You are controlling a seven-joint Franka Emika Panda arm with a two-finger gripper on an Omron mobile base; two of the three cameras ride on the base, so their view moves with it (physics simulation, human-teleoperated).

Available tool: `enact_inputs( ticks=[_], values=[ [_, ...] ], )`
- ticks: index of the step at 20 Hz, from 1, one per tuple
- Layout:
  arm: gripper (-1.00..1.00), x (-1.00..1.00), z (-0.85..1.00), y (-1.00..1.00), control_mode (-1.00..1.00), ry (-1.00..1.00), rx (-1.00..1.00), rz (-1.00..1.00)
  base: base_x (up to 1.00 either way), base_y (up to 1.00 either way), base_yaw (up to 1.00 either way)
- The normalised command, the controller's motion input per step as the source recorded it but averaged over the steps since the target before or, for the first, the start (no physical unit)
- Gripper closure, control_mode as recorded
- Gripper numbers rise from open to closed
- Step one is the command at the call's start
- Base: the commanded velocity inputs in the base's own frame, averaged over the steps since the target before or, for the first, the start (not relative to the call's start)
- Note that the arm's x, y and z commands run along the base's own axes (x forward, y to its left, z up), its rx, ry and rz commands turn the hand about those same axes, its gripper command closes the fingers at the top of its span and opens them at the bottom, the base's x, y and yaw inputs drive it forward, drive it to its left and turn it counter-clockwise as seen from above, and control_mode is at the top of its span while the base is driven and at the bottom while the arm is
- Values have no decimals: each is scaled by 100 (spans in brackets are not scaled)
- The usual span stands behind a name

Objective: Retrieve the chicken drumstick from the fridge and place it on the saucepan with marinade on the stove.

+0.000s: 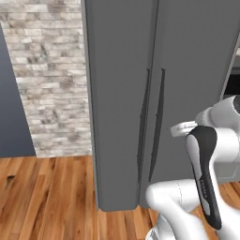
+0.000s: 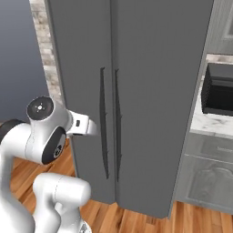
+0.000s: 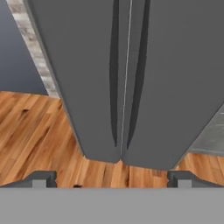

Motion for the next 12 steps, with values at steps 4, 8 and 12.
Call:
enact_inputs(
  ticks=[4, 8, 12],
  values=[
    [-100, 18, -17, -41, -100, -9, 0, -2, 0, 0, 0],
    [-100, 34, -12, -38, -100, -1, 0, -3, 0, 0, 0],
    [-100, 71, -14, -27, -100, 0, 0, -8, 0, 0, 0]
  ],
)
